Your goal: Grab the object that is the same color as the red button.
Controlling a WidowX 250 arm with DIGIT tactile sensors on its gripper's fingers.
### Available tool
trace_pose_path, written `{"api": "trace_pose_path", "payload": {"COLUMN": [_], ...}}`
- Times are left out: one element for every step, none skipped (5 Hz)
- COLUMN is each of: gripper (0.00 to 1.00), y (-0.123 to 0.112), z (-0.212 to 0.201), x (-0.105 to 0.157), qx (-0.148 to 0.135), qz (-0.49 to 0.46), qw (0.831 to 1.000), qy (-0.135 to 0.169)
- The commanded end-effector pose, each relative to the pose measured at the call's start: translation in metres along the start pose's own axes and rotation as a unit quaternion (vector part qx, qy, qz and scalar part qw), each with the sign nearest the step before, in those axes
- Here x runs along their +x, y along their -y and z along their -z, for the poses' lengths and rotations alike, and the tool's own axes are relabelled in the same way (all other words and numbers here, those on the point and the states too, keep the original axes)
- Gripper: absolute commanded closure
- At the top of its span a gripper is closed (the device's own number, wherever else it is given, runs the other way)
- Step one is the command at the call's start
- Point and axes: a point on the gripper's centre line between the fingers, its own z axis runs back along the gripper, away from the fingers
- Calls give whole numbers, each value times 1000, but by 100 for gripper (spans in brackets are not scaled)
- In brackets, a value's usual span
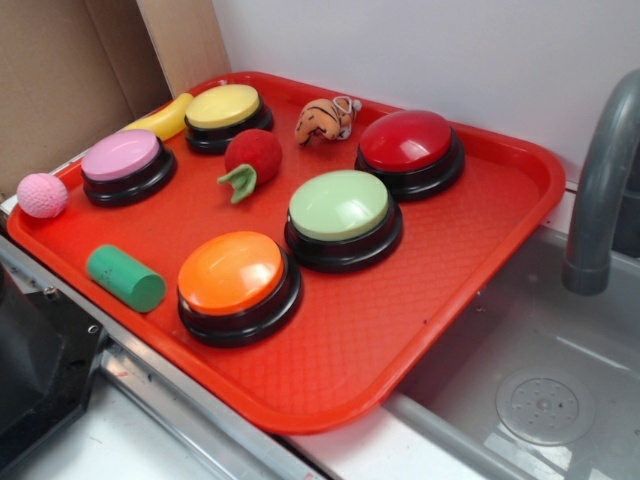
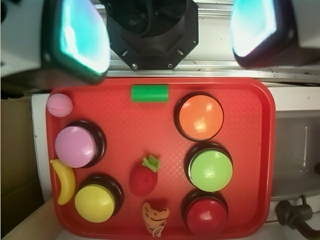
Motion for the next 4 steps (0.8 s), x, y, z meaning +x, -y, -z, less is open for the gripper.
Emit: {"api": "trace_pose_path", "payload": {"gripper": [0, 0, 0, 0], "y": [0, -5, -10, -18], "z": [0, 8, 24, 50], "x": [0, 13, 31, 57], "qx": [0, -36, -30, -17], "qz": [0, -13, -59, -116], "qw": [1000, 999, 998, 993], "qy": [0, 10, 17, 26]}}
